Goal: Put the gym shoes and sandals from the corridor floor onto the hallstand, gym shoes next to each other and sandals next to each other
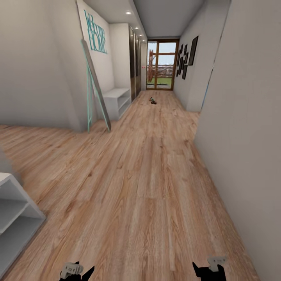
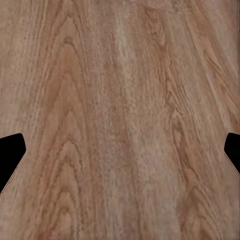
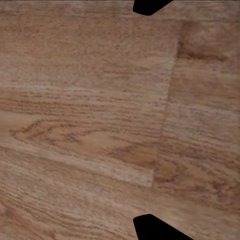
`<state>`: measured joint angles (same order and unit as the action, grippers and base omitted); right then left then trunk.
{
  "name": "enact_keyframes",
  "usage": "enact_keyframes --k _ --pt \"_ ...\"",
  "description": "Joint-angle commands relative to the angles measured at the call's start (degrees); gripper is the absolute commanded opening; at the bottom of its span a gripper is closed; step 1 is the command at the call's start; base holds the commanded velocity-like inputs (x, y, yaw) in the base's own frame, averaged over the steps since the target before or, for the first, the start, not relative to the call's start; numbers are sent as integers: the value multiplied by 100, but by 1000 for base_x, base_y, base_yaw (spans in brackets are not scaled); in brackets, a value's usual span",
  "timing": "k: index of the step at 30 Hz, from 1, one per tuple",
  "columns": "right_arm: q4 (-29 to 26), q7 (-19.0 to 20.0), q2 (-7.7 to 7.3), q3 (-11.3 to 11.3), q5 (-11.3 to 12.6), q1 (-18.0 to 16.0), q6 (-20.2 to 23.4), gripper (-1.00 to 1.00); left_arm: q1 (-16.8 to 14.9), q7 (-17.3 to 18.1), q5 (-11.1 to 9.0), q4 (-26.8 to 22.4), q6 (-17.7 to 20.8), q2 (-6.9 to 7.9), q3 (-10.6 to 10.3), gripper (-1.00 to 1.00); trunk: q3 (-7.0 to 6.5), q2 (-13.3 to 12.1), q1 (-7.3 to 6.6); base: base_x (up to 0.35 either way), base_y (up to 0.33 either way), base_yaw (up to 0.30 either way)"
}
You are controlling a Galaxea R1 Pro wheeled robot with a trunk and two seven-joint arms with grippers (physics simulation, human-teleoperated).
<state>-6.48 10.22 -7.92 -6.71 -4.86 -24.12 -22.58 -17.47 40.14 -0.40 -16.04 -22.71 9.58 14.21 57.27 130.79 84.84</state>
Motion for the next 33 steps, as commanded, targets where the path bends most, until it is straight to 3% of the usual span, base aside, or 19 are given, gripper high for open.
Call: enact_keyframes --k 1,33 --pt "7 24 4 -50 -50 -5 -12 100 -2 38 -7 4 -4 3 33 100 5 2 3 339 0 -191" --pt "7 36 10 -50 -59 -5 -9 100 -2 38 -11 4 -5 0 29 100 5 2 3 339 0 -21"
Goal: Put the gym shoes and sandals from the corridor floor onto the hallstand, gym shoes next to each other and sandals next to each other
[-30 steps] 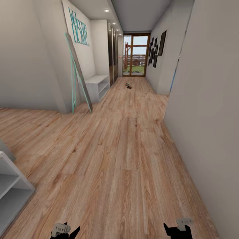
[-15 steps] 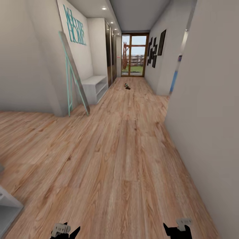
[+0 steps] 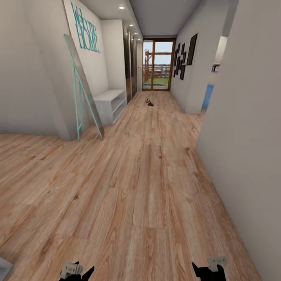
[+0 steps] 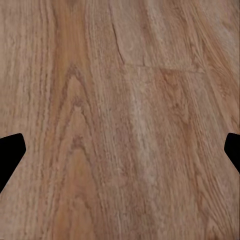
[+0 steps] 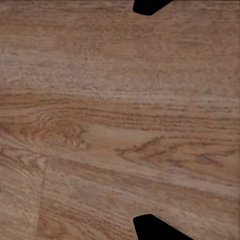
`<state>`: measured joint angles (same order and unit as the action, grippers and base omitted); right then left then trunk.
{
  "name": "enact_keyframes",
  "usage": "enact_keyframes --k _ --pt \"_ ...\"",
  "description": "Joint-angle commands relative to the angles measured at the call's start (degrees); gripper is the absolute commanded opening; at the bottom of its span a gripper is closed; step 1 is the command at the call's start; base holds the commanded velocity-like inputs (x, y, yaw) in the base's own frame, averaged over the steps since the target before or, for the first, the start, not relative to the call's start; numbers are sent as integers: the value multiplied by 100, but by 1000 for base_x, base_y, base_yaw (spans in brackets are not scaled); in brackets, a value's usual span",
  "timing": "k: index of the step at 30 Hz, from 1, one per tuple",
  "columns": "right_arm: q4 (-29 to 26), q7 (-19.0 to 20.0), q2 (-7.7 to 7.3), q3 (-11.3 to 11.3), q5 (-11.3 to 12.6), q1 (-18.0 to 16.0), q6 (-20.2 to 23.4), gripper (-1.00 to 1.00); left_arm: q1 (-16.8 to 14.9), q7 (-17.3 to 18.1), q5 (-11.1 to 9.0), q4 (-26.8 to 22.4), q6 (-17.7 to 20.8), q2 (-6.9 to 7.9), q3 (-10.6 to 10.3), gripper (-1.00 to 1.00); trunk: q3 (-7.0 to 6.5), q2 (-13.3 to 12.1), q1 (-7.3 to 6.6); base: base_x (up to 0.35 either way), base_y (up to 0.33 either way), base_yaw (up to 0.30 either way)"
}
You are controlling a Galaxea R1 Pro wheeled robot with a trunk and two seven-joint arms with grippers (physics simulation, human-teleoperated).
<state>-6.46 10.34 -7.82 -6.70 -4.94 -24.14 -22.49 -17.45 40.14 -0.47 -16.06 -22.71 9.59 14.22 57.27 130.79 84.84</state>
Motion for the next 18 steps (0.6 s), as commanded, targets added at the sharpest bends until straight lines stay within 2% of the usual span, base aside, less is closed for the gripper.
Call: enact_keyframes --k 1,18 --pt "5 21 0 -50 -51 -3 -18 100 -4 38 -4 7 -5 -1 28 100 5 2 3 339 0 0" --pt "13 9 0 -50 -51 -3 -18 100 -4 38 -3 5 -5 3 29 100 5 2 3 339 0 0"
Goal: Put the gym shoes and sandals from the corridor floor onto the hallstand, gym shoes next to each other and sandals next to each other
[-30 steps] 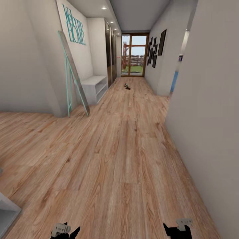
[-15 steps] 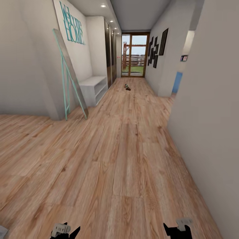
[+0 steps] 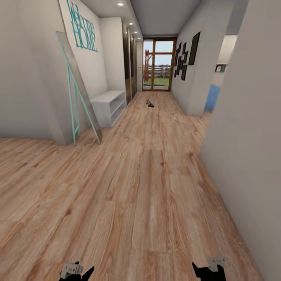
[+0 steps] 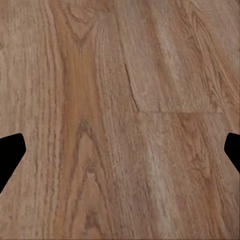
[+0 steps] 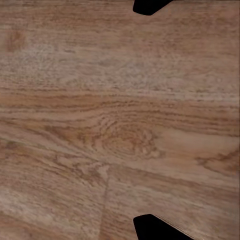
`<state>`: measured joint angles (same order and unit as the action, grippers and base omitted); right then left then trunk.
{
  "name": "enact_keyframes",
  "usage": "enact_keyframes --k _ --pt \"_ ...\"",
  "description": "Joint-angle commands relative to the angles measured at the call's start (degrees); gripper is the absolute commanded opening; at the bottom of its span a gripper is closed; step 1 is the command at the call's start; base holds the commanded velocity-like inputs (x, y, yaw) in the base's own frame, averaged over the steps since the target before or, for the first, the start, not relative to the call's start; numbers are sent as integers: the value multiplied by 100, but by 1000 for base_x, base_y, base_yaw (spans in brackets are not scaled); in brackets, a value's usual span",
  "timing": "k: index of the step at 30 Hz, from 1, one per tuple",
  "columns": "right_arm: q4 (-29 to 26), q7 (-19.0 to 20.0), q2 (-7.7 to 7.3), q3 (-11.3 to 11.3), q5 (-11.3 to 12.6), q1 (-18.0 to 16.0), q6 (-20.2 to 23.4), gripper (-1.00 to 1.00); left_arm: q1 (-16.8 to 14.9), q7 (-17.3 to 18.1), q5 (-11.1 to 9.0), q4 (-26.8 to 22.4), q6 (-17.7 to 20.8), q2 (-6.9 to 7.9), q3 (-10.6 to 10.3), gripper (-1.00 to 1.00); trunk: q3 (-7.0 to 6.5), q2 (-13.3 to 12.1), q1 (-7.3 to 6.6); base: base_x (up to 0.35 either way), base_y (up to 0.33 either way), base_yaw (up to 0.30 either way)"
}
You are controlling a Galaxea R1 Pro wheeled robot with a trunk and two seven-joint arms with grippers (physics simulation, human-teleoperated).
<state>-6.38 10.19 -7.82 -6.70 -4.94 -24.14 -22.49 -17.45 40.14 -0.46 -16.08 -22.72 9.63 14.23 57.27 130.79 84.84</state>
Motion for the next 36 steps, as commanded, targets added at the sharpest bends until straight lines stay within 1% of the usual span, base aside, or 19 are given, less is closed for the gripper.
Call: enact_keyframes --k 1,36 --pt "5 24 0 -50 -51 -3 -18 100 -4 38 -5 5 -5 0 28 100 5 2 3 339 0 0" --pt "5 27 60 -50 -60 -3 -18 100 -4 38 -3 15 -5 -5 27 100 5 2 3 339 0 0"
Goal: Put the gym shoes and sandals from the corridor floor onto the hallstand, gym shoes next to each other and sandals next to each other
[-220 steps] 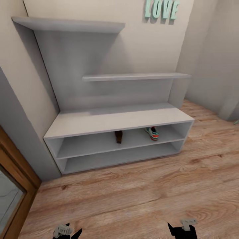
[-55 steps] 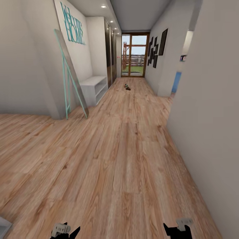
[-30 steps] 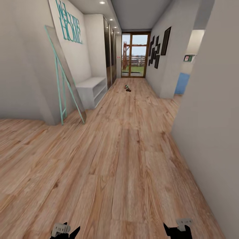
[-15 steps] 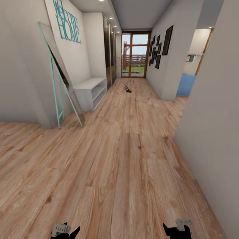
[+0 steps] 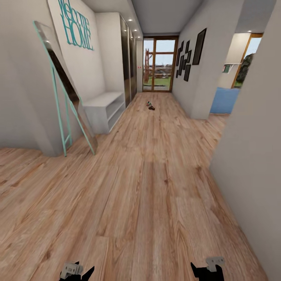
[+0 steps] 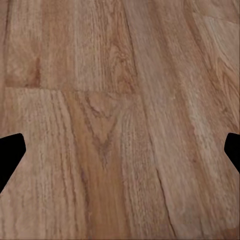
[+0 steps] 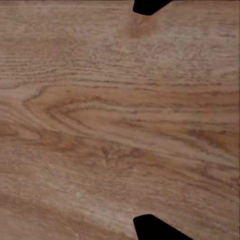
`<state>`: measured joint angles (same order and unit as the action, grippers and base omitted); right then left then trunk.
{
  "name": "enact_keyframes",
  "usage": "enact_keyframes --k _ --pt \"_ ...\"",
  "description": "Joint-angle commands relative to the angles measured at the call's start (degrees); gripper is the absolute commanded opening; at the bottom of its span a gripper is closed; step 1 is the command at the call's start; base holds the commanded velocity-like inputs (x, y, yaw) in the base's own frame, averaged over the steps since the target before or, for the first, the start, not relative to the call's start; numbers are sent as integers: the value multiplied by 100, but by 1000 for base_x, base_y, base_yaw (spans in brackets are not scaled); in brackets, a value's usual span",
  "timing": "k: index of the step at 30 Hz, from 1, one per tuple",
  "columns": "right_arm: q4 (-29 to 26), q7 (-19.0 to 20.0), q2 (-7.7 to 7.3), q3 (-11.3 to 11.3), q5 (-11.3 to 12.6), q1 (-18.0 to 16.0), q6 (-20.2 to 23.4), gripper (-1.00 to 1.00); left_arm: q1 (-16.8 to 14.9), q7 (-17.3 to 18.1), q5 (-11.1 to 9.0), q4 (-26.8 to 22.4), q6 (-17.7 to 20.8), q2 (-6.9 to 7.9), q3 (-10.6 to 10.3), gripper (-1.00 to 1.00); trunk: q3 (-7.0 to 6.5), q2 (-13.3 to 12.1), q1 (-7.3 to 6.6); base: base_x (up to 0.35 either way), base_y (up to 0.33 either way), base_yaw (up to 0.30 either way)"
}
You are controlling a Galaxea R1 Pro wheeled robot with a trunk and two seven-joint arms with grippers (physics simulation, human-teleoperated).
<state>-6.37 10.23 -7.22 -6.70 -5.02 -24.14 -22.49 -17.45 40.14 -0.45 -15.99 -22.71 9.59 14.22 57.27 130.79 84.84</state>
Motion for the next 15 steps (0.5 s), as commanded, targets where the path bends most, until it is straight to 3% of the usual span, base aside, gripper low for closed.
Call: enact_keyframes --k 1,15 --pt "5 23 0 -51 -52 -3 -18 100 -4 38 -3 7 -5 -1 28 100 5 2 3 339 0 0" --pt "5 23 1 -51 -44 -3 -18 100 -4 38 -2 8 -5 -6 28 100 5 2 3 339 0 0"
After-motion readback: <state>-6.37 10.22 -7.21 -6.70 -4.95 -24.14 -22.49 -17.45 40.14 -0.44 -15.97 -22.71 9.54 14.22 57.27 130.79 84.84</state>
